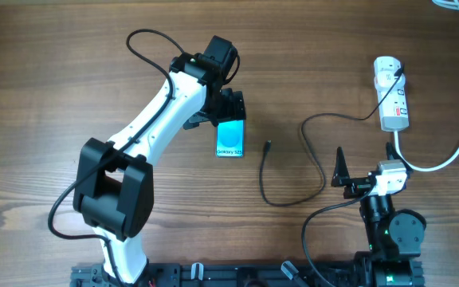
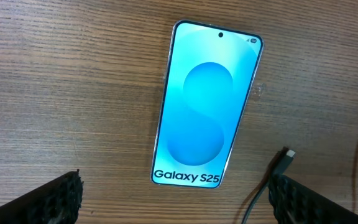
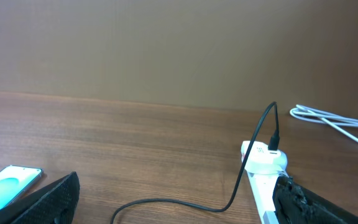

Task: Plug charger to phone and switch on socket
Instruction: 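Lower the open left gripper down over the top end of the phone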

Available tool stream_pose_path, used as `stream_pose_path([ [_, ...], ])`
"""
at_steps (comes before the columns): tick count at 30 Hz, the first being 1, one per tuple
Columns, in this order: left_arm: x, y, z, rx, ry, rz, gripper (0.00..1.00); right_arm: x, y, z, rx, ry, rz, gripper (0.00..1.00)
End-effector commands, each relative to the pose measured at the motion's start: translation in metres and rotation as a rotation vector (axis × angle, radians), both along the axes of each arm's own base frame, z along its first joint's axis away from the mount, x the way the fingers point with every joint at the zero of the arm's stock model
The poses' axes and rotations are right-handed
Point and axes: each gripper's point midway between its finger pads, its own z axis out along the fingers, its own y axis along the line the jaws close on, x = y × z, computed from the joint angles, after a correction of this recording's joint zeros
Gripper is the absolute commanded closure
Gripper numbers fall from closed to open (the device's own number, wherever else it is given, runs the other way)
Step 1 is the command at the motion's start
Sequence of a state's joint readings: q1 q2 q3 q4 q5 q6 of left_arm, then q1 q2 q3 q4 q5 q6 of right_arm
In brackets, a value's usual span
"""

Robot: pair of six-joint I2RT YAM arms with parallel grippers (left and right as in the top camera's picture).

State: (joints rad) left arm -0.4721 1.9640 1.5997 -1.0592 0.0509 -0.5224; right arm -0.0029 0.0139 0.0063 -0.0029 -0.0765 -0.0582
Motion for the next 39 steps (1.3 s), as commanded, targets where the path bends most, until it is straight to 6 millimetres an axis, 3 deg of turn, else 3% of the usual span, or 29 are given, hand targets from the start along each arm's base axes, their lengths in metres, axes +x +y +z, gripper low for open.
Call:
stream_pose_path([
  [1,-0.001,-0.003,-0.007,-0.004,0.013,0.008,0.0,0.0,-0.002,0.001,-0.013,-0.005,-0.012,0.0],
  [10,0.009,-0.008,-0.005,-0.025,-0.027,0.008,0.0,0.0,-0.002,0.001,-0.013,-0.005,-0.012,0.0],
  [39,0.009,-0.014,-0.006,-0.02,-0.046,-0.007,0.0,0.0,-0.002,0.001,-0.013,-0.005,-0.012,0.0],
])
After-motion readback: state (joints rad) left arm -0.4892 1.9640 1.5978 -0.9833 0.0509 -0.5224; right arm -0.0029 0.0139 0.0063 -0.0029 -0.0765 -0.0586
